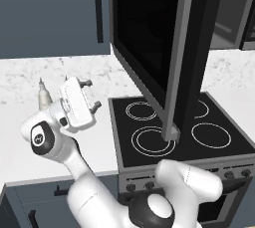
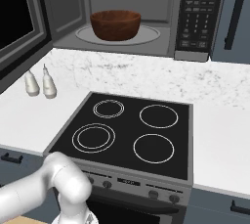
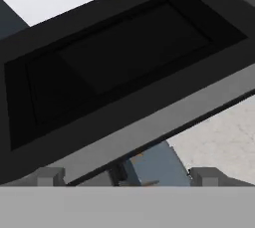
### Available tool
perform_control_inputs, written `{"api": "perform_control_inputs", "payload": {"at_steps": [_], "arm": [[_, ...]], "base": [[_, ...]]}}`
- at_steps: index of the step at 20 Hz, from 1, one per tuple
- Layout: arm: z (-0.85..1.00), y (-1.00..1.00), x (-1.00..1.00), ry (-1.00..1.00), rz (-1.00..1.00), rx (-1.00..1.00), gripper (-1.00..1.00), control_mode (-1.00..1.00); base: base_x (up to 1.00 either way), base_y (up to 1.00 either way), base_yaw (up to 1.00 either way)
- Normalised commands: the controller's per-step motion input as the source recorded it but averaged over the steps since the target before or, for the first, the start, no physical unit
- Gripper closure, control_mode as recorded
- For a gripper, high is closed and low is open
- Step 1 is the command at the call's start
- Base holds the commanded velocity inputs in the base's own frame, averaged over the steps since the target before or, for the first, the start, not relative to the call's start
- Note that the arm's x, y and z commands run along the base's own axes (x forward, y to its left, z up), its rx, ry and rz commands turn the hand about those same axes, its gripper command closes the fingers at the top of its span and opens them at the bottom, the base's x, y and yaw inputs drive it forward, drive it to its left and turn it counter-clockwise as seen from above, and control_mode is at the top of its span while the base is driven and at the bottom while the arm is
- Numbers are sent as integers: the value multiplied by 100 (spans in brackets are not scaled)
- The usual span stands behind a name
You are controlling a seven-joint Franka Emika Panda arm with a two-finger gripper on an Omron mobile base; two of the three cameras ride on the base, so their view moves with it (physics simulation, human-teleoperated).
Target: Pick the mushroom from the sink and place it in the bowl. Then pick the bowl and place it in the microwave. Then close the microwave door and press the start button.
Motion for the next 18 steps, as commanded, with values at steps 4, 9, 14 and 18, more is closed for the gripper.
{"api": "perform_control_inputs", "payload": {"at_steps": [4,9,14,18], "arm": [[71,-1,-17,-14,4,18,-100,-100],[39,-21,-10,-17,8,21,-100,-100],[7,-53,0,-18,9,23,-100,-100],[1,-66,0,-17,10,23,-100,-100]], "base": [[0,0,0],[0,0,0],[0,0,0],[0,0,0]]}}
